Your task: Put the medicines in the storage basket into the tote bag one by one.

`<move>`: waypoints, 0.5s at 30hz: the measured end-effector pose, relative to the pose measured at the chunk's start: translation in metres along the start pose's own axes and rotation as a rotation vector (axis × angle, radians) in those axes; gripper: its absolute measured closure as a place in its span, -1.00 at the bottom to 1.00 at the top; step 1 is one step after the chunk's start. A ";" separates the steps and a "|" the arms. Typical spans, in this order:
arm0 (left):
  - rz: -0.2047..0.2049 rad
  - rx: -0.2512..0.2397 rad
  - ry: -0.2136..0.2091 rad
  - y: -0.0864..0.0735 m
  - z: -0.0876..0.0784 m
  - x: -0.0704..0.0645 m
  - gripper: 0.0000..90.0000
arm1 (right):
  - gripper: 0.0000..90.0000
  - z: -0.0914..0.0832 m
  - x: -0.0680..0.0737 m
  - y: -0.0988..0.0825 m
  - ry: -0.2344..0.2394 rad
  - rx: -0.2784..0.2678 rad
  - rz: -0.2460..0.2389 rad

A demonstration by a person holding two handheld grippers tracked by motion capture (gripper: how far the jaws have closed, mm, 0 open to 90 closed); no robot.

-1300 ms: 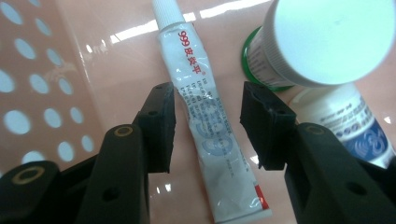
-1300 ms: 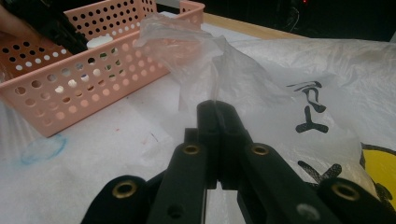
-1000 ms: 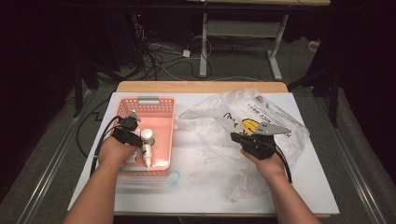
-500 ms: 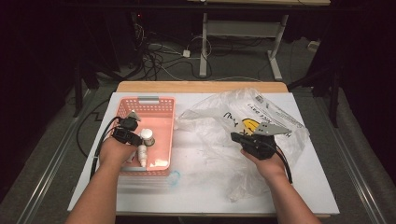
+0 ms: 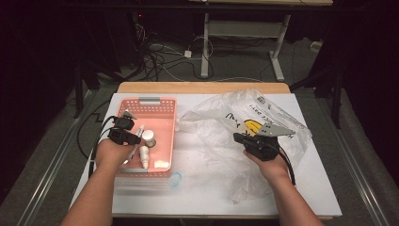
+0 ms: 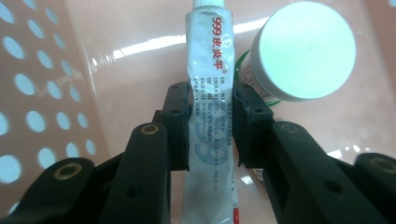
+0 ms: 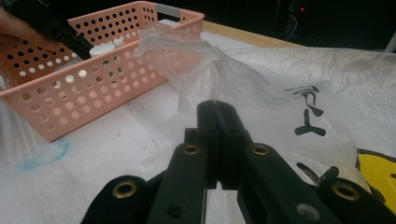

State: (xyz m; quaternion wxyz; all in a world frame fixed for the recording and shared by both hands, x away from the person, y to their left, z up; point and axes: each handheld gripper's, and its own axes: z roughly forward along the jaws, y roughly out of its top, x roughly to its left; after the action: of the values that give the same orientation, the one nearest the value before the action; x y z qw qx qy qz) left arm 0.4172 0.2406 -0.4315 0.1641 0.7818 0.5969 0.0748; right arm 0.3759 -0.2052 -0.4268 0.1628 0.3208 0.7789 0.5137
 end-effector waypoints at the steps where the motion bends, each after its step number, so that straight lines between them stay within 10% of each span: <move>1: 0.000 -0.009 -0.003 -0.001 -0.002 0.000 0.51 | 1.00 0.000 0.000 0.000 -0.001 -0.001 0.000; 15: 0.030 -0.202 -0.039 -0.014 -0.021 -0.004 0.51 | 1.00 -0.002 0.000 0.000 -0.001 -0.007 -0.004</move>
State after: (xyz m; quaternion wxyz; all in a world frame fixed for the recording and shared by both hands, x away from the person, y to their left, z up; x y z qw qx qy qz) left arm 0.3962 0.2436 -0.4163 0.2524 0.7715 0.5711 0.1217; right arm 0.3748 -0.2060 -0.4257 0.1652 0.3189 0.7777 0.5159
